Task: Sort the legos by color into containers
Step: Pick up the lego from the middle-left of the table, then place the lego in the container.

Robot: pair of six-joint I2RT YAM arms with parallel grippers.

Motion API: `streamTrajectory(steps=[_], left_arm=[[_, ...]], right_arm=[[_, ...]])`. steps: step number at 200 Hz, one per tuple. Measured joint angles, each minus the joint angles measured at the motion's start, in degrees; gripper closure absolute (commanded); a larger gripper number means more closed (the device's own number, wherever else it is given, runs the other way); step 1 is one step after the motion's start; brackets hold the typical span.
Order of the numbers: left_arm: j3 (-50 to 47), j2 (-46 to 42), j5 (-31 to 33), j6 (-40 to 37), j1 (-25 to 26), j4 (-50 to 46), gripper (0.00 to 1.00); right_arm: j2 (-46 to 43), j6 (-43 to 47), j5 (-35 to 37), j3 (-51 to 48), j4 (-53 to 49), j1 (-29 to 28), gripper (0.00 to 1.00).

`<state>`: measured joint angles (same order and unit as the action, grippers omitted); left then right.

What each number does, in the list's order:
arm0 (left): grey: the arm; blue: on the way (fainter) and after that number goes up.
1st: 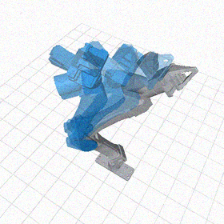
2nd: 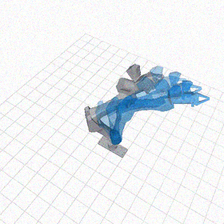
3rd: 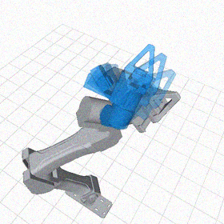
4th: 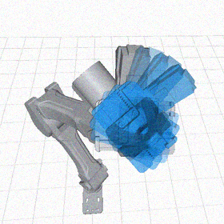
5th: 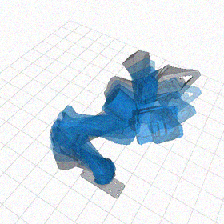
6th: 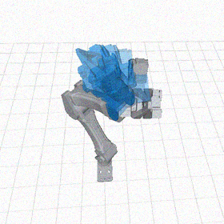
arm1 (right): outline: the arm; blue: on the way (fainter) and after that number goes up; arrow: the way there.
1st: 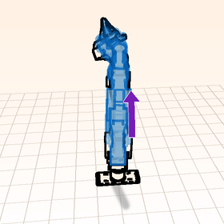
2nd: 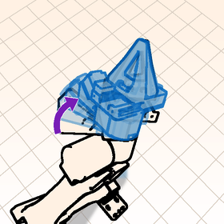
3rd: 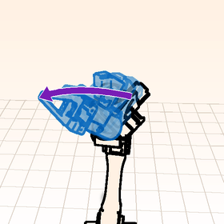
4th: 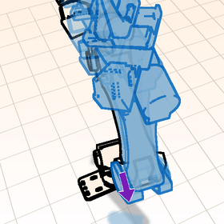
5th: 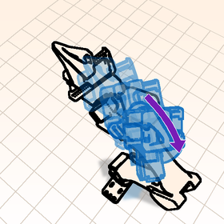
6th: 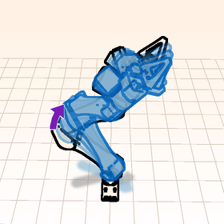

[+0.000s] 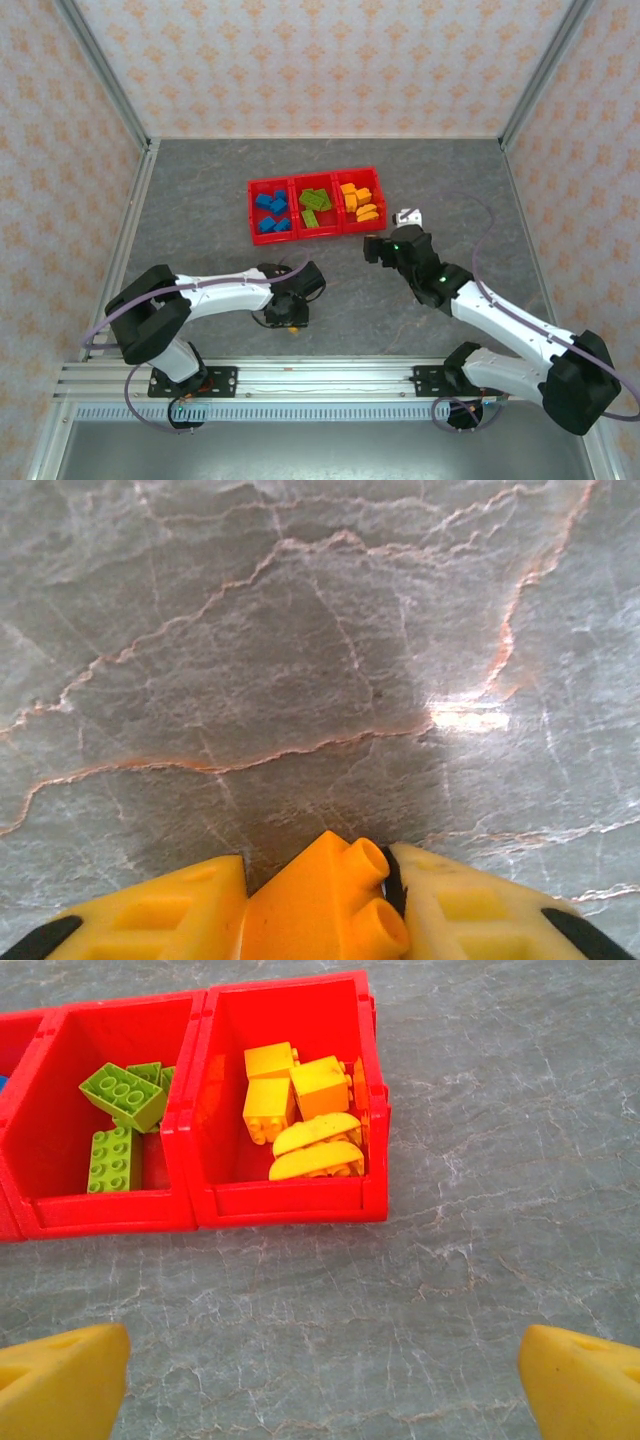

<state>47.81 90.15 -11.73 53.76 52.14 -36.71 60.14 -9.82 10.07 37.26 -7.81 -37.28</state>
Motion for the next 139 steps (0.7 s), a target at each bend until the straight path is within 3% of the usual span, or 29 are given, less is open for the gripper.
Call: streamTrajectory(steps=[81,139], left_arm=[[2.5,1.3,0.0,-1.7,0.0,-0.7,0.76],[21.0,8.4,1.7,-6.5,-1.5,-0.7,0.78]], right_arm=[[0.4,-0.5,-0.2,0.6,0.2,0.0,0.02],[-8.5,-5.4,14.9,2.5,-3.8,0.0,0.0]])
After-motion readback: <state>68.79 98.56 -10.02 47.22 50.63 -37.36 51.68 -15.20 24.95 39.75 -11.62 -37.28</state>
